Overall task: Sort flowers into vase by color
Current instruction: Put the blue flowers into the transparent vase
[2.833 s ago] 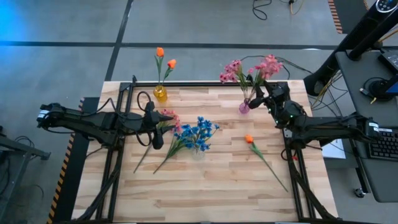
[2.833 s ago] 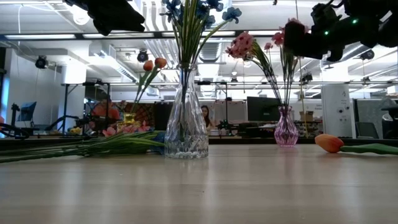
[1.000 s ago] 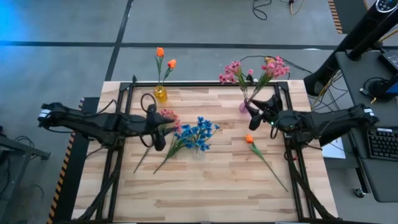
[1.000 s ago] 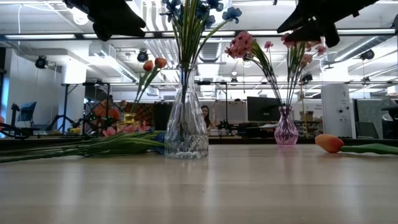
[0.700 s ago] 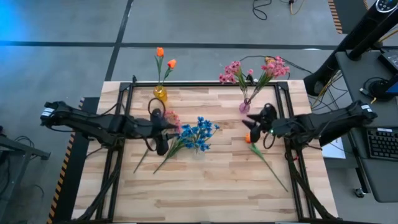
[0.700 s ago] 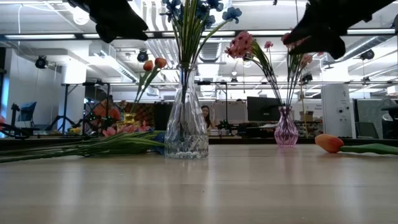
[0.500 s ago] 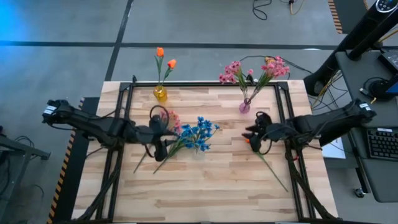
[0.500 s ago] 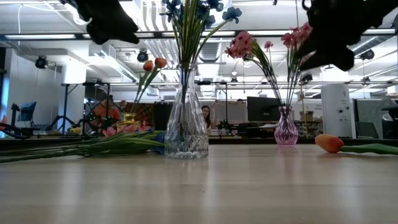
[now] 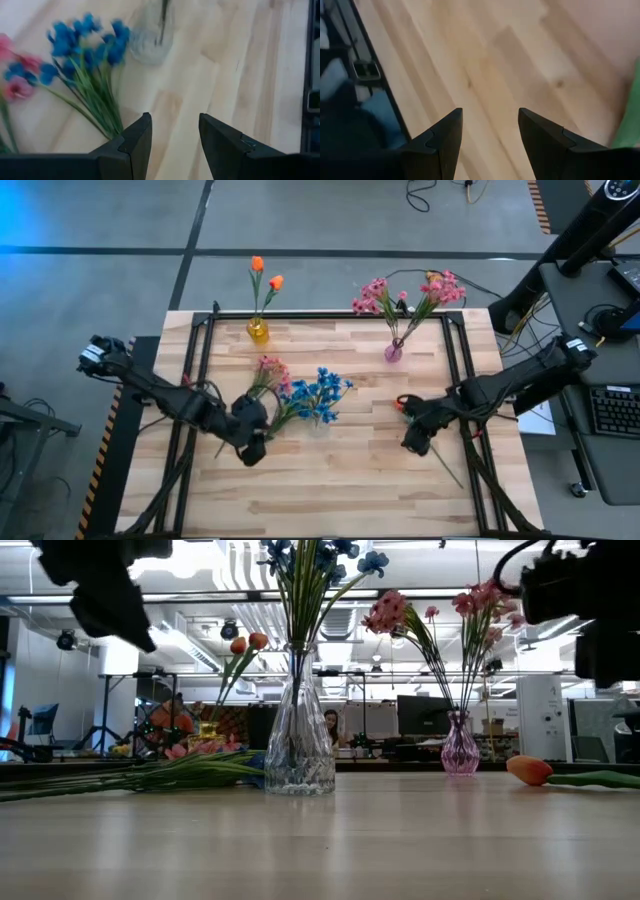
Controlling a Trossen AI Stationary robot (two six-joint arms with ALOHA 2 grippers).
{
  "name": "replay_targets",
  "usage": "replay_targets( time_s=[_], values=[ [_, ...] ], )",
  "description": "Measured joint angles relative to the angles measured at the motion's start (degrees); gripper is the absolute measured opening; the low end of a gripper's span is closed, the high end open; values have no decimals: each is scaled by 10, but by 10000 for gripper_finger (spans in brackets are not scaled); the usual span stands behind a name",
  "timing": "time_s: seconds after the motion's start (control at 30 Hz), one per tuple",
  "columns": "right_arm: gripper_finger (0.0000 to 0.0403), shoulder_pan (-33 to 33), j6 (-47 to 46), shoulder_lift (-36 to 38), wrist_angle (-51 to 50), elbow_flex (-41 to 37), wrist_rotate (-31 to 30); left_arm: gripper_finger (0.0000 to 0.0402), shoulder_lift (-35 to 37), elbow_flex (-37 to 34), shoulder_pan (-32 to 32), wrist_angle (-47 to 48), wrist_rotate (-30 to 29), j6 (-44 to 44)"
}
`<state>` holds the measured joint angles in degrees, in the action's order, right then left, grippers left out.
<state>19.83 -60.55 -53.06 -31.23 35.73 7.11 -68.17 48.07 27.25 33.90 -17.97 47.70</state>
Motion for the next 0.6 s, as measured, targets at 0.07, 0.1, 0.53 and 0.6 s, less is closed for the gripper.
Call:
replay_targets(
  time_s=[0.07, 0.1, 0.53, 0.6],
  values=[
    [185, 13, -4, -7, 0, 0, 4, 146, -19, 0, 11, 1, 1, 12],
    [185, 18, -5, -10, 0, 0, 4, 146, -27, 0, 14, 0, 1, 19],
    [185, 33, -4, -35, 2, 0, -12, 203, -142, 0, 18, 13, -63, 60],
    [185, 33, -4, -36, 2, 0, -12, 218, -155, -1, 18, 18, -69, 60]
  ],
)
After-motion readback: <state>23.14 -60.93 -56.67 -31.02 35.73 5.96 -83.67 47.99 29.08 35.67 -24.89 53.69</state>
